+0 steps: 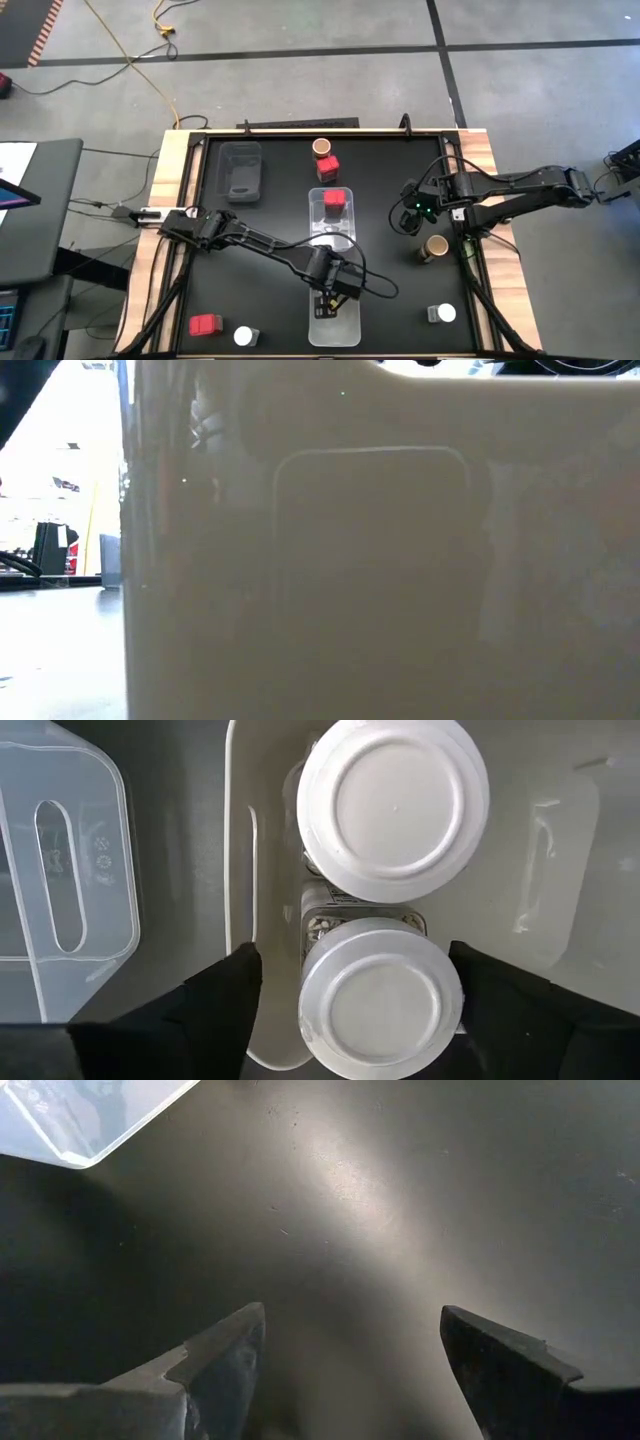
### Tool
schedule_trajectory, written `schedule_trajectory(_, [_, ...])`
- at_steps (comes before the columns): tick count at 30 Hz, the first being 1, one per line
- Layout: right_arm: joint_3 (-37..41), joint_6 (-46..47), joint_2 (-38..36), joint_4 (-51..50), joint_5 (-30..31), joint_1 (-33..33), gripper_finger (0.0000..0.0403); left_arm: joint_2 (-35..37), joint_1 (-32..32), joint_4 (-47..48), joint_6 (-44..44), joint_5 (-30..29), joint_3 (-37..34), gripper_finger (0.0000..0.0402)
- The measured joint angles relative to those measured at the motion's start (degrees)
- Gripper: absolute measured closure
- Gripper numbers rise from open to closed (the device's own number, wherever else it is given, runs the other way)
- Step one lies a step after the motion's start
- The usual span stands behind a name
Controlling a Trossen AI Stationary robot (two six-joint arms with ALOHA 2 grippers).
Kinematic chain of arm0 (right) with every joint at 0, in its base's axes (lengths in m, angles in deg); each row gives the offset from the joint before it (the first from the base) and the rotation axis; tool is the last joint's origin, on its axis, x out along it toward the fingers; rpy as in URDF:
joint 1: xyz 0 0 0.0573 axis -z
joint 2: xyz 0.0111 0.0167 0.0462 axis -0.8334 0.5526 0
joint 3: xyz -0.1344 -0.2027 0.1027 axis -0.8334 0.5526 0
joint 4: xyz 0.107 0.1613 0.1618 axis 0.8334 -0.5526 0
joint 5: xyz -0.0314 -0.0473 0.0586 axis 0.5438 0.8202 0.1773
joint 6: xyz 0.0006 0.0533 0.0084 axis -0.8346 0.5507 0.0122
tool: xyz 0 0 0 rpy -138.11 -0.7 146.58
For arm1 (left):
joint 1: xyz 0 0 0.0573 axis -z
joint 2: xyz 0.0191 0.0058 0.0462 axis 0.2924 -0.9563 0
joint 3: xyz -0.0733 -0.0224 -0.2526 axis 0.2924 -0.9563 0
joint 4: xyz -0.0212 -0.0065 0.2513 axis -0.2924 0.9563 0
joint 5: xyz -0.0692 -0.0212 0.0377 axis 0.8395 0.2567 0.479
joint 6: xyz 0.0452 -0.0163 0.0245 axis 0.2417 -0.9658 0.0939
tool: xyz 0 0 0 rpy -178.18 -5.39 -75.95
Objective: Sort spices by type
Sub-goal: Put the white seasoning bottle into the white bin
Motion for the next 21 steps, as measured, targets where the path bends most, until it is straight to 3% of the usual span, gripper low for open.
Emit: schedule_trajectory(21, [0.0, 0.0, 0.0, 0.0, 0.0, 0.0, 0.0074, 0.7, -0.2, 2.5, -0.4, -0.2, 1.2, 0.0092])
